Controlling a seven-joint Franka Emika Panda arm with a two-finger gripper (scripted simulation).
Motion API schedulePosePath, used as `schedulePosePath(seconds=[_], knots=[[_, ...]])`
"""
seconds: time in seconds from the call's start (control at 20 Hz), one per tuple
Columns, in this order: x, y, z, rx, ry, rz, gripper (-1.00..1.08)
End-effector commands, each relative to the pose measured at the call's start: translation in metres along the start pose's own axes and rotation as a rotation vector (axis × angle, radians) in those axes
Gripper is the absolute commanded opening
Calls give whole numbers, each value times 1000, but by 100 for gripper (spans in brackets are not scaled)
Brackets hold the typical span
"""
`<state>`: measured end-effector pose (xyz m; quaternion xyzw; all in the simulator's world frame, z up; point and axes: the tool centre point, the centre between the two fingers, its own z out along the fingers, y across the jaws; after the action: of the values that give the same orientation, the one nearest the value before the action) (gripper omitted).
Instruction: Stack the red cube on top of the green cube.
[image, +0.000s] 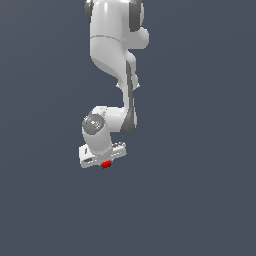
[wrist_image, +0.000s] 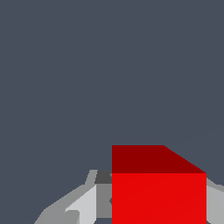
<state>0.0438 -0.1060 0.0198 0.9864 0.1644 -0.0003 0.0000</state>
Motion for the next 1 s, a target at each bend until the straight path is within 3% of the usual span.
schedulePosePath(seconds=[0.0,0.45,0.95], knots=[[0,0,0,0,0,0,-100],[-1,-1,-15,0,0,0,-100],[-1,-1,-80,0,0,-1,-100]])
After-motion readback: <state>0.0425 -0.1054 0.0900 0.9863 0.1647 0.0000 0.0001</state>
